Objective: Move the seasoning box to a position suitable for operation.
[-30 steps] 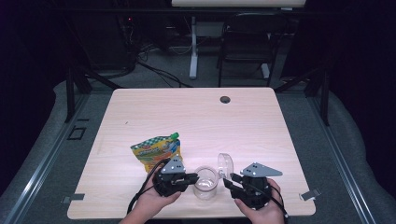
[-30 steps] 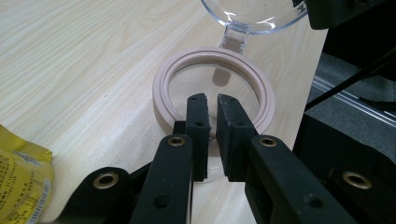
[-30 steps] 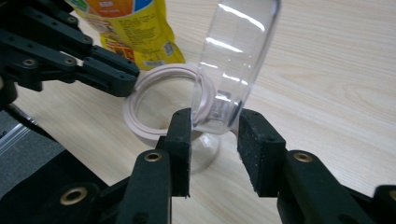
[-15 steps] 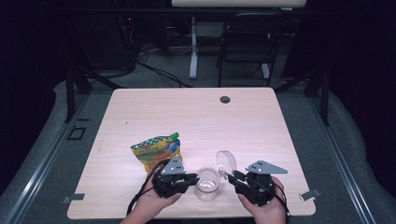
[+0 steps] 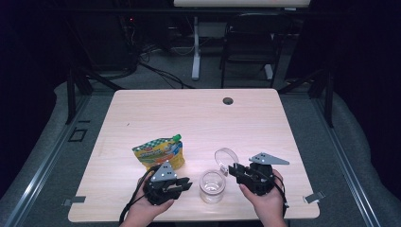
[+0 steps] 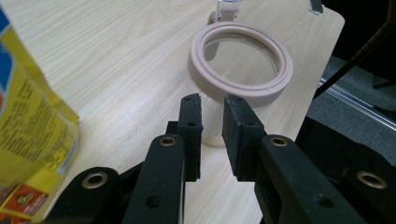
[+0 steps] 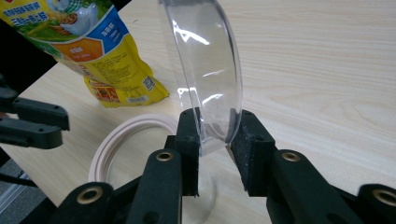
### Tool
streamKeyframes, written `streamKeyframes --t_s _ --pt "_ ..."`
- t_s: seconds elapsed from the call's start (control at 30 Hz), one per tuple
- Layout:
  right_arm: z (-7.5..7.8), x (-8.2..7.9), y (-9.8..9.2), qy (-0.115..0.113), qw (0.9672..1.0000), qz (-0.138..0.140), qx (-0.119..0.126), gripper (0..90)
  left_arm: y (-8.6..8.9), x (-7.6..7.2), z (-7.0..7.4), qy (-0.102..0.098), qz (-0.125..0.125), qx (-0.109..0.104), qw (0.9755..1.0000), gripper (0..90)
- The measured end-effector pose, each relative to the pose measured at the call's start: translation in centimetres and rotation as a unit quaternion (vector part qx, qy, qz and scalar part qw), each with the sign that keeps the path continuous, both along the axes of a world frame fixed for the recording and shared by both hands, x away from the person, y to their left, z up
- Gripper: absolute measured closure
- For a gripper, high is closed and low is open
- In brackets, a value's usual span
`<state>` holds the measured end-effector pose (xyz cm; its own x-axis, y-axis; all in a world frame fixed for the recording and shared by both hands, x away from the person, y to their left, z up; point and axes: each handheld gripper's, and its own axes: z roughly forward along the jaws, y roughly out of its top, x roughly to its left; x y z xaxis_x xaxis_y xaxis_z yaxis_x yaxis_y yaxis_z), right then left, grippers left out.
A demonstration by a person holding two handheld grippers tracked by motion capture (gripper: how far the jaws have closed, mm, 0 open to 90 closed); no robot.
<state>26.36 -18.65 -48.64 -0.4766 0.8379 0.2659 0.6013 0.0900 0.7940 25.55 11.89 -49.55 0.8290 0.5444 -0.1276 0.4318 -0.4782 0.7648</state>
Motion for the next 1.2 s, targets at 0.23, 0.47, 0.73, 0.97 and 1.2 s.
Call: streamKeyframes --t_s 0.23,0.47,0.73,0.97,1.2 --pt "-0.6 1.3 0.3 -0.004 0.9997 0.018 0.019 63.6 1.1 -0.5 0.0 -0.002 0.019 -0.002 0.9998 76.8" --pt "-1.4 2.1 0.8 -0.004 0.9991 0.04 0.012 67.9 1.6 -0.6 0.1 0.0 0.026 -0.001 0.9997 76.7" --pt "-1.4 2.5 0.4 -0.002 0.9984 0.047 0.032 76.4 1.8 -0.7 0.2 -0.004 0.029 -0.002 0.9996 76.7" --pt "-1.6 2.9 -0.1 -0.012 0.9988 0.033 0.036 77.3 2.2 -0.7 0.4 -0.007 0.035 -0.006 0.9993 76.7" --pt "-1.6 3.4 -0.9 -0.018 0.9991 0.013 0.035 77.3 3.0 -0.6 0.7 -0.007 0.043 -0.008 0.999 76.7"
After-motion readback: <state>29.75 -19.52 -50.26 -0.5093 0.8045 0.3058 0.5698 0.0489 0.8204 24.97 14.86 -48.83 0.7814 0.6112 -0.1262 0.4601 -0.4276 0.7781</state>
